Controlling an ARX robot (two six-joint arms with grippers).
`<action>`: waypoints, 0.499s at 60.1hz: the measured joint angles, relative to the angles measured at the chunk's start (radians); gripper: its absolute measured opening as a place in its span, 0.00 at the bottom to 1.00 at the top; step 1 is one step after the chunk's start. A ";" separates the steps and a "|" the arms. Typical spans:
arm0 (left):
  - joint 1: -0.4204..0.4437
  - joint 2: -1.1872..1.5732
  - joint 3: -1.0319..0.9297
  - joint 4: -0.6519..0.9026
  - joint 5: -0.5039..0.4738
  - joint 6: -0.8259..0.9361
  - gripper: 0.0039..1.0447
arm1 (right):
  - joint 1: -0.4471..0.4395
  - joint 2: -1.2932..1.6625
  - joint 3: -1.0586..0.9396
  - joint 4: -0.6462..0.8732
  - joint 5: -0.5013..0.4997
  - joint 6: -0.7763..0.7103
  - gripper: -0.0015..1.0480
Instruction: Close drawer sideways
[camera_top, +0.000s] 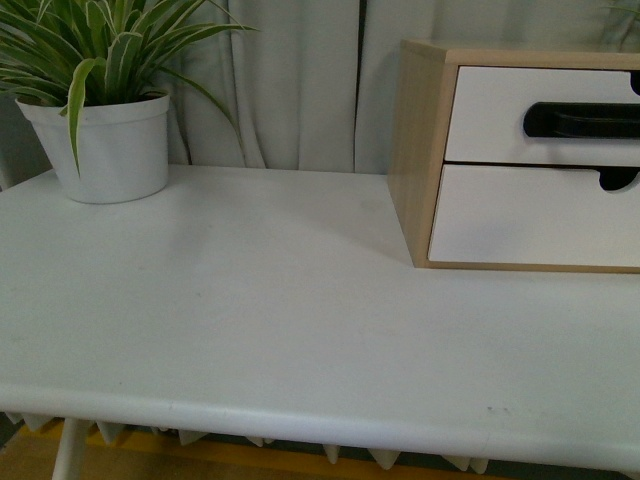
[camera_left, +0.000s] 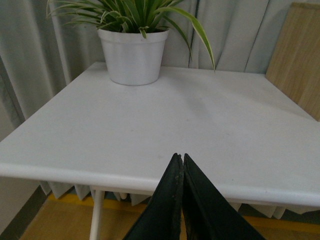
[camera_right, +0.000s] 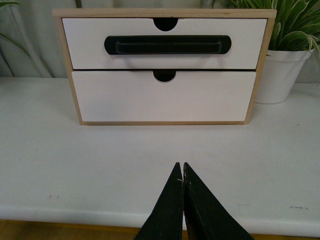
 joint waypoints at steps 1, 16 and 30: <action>0.000 0.000 0.000 -0.001 0.000 0.000 0.04 | 0.000 0.000 0.000 0.000 0.000 0.000 0.01; 0.000 -0.001 0.000 -0.003 0.000 -0.002 0.19 | 0.000 0.000 0.000 0.000 0.000 0.000 0.12; 0.000 -0.001 0.000 -0.003 0.000 -0.002 0.65 | 0.000 0.000 0.000 0.000 0.000 0.000 0.60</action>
